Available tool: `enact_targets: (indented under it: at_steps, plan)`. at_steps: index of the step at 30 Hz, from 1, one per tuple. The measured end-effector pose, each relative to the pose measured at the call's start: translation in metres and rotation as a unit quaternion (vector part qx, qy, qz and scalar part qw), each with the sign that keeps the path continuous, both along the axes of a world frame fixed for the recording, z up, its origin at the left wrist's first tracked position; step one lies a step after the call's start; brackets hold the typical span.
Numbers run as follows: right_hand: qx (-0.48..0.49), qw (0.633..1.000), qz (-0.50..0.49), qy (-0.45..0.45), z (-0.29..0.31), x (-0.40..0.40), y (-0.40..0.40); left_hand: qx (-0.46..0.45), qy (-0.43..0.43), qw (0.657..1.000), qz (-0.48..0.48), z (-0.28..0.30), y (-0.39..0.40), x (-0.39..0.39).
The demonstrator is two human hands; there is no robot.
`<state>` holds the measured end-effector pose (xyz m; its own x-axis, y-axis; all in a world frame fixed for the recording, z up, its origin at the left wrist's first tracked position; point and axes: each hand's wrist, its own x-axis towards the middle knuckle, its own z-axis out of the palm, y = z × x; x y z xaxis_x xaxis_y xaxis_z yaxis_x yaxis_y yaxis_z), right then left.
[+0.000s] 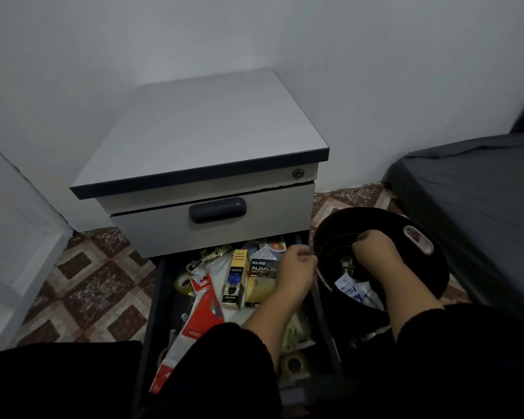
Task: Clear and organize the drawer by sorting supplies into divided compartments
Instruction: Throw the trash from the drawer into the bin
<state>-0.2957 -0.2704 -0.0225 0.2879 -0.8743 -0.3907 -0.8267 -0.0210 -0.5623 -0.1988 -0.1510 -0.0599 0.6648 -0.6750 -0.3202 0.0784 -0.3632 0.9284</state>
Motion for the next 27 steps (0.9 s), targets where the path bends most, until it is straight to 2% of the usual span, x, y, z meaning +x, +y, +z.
enact_targets:
  at_steps: [2, 5, 6, 8, 11, 15, 18, 21, 27]
  plan:
    - [-0.024, 0.999, 0.029, -0.026, 0.001, 0.011, 0.019, 0.013, -0.122, 0.991, 0.049, 0.005, 0.025, 0.017]
    - [-0.02, 0.995, 0.065, -0.069, -0.009, 0.032, 0.051, 0.095, -0.309, 0.94, 0.108, 0.0, 0.063, 0.046]
    - [0.001, 0.994, 0.069, -0.08, -0.015, 0.039, 0.061, 0.133, -0.345, 0.922, 0.115, -0.003, 0.072, 0.054]
    - [0.064, 0.991, 0.073, -0.087, -0.028, 0.051, 0.079, 0.209, -0.354, 0.906, 0.1, -0.01, 0.086, 0.066]
    - [0.099, 0.988, 0.101, -0.055, -0.05, 0.062, 0.101, 0.279, -0.315, 0.905, 0.054, -0.025, 0.098, 0.076]
    - [0.088, 0.988, 0.122, -0.035, -0.07, 0.071, 0.119, 0.277, -0.249, 0.927, 0.045, -0.04, 0.108, 0.078]
    - [0.112, 0.987, 0.087, -0.073, -0.074, 0.076, 0.121, 0.23, -0.203, 0.949, 0.069, -0.039, 0.11, 0.076]
    - [0.183, 0.975, 0.04, -0.123, -0.072, 0.073, 0.122, 0.16, -0.077, 0.977, 0.117, -0.037, 0.113, 0.076]
    - [0.249, 0.959, 0.039, -0.13, -0.069, 0.071, 0.12, 0.076, 0.117, 0.976, 0.165, -0.036, 0.117, 0.081]
